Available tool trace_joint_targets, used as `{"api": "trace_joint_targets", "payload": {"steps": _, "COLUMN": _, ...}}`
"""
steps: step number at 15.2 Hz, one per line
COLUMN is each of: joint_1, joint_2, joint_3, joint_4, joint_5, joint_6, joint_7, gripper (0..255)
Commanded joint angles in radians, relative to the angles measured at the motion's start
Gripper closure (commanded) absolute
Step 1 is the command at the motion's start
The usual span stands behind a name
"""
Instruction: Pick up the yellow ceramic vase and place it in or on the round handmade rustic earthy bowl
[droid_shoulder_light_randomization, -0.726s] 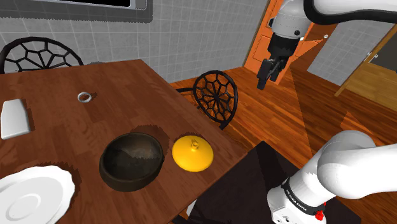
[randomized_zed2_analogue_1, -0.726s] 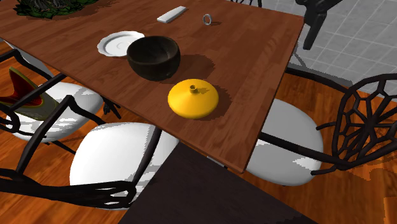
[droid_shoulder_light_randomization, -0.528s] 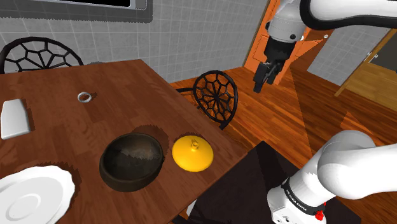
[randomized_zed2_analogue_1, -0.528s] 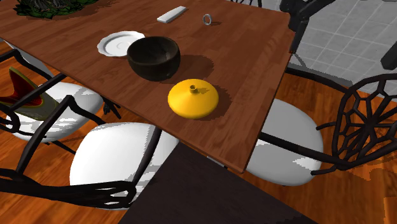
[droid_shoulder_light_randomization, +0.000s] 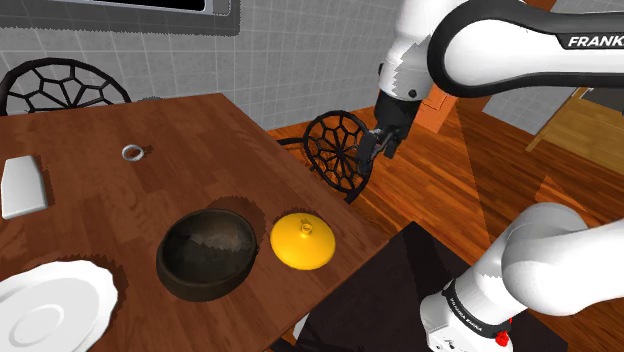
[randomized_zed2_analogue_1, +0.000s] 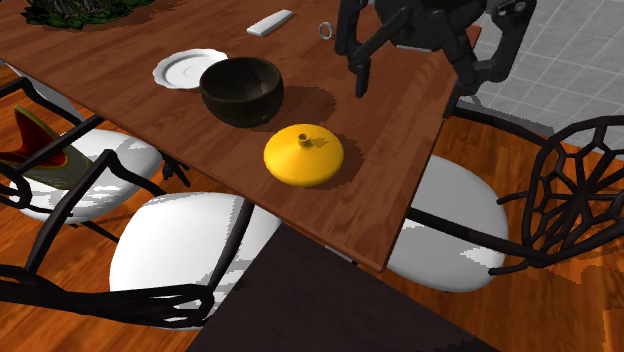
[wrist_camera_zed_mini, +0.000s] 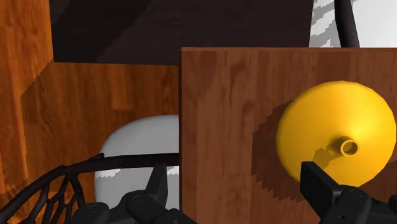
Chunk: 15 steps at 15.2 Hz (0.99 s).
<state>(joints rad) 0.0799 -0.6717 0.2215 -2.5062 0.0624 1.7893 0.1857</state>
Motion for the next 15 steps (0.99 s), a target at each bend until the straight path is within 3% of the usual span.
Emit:
{"api": "trace_joint_targets", "payload": {"steps": 1, "joint_1": 0.012, "joint_2": 0.027, "joint_3": 0.033, "joint_4": -0.016, "joint_5": 0.021, "joint_6": 0.051, "joint_7": 0.037, "gripper": 0}}
{"api": "trace_joint_targets", "payload": {"steps": 8, "joint_1": 0.046, "joint_2": 0.189, "joint_3": 0.173, "joint_4": -0.011, "joint_5": 0.071, "joint_6": 0.234, "joint_7": 0.192, "gripper": 0}}
{"api": "trace_joint_targets", "payload": {"steps": 13, "joint_1": 0.049, "joint_2": 0.345, "joint_3": 0.275, "joint_4": 0.034, "joint_5": 0.056, "joint_6": 0.362, "joint_7": 0.319, "gripper": 0}}
{"api": "trace_joint_targets", "payload": {"steps": 15, "joint_1": 0.048, "joint_2": 0.362, "joint_3": 0.283, "joint_4": 0.029, "joint_5": 0.051, "joint_6": 0.383, "joint_7": 0.329, "gripper": 0}}
